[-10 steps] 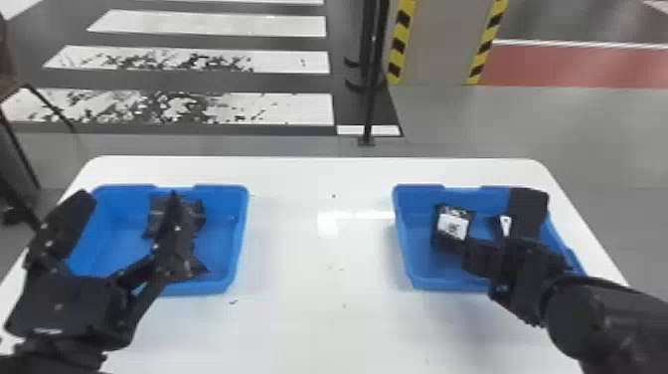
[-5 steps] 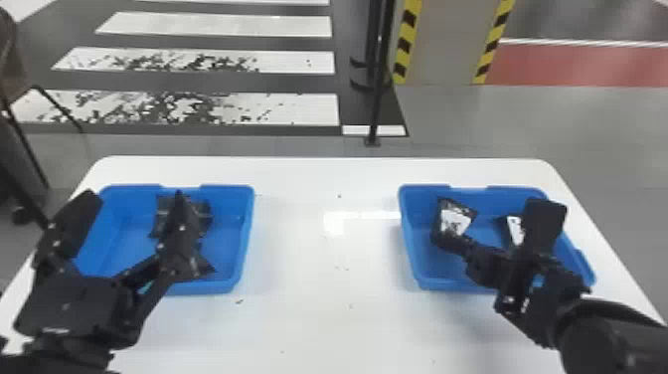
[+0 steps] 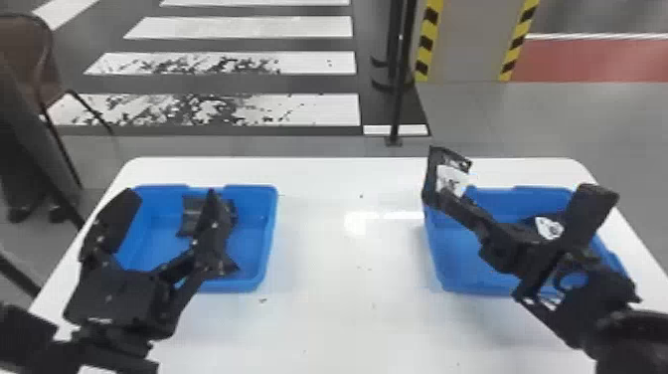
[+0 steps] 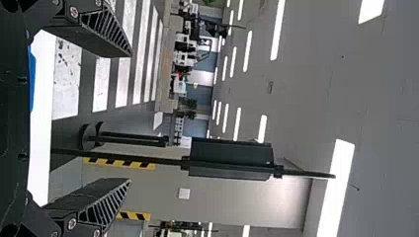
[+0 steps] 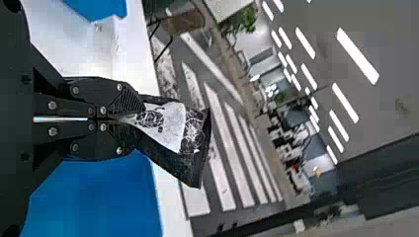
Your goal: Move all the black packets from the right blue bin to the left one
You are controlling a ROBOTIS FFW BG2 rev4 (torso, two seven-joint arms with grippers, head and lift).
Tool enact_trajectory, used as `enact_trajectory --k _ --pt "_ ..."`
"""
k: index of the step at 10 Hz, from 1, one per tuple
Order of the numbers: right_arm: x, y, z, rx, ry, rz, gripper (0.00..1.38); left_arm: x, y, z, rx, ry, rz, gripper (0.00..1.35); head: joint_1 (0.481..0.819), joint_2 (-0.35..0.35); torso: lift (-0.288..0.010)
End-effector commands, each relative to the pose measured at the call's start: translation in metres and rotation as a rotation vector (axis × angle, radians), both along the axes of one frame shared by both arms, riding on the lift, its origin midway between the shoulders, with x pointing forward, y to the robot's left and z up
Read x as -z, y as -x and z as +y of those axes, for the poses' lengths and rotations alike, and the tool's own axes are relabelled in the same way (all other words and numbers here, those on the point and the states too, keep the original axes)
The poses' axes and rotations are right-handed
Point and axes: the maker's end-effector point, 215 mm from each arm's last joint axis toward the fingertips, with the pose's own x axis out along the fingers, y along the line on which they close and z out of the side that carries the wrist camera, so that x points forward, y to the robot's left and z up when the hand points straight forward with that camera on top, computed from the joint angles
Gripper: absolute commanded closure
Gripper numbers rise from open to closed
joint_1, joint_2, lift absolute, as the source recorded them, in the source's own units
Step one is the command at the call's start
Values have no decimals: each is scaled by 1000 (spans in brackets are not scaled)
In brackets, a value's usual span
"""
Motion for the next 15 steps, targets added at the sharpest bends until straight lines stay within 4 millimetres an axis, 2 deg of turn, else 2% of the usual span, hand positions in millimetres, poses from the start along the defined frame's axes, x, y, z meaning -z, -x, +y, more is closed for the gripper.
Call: enact_trajectory --k 1,2,3,4,6,7,10,12,13,15 --pt "-40 8 55 -133 -39 -95 1125 11 -7 -5 22 8 38 139 695 45 -140" --pt "-64 26 97 -226 -62 -143 1127 29 -16 -11 62 11 108 139 695 84 -140" --pt "-75 44 130 -303 -80 -165 1127 36 -20 -14 81 11 137 139 695 125 -140" --pt "-74 60 154 -361 -98 -156 1125 39 -22 -11 84 33 152 139 695 167 -140" --pt "-68 79 178 -416 -118 -134 1125 39 -31 -1 84 44 165 139 695 233 -140" --pt "-69 84 190 -438 -128 -137 1127 38 -37 -4 107 61 175 139 695 265 -140" --pt "-59 105 228 -526 -152 -109 1127 28 -45 -33 220 132 185 139 695 296 -140" --pt "-57 118 249 -575 -176 -92 1125 34 -47 -54 279 159 222 139 695 308 -140" --pt "-58 126 258 -600 -185 -85 1127 37 -47 -58 292 158 237 139 695 311 -140" --pt "-55 133 267 -624 -192 -72 1127 31 -47 -58 290 155 213 133 695 325 -140"
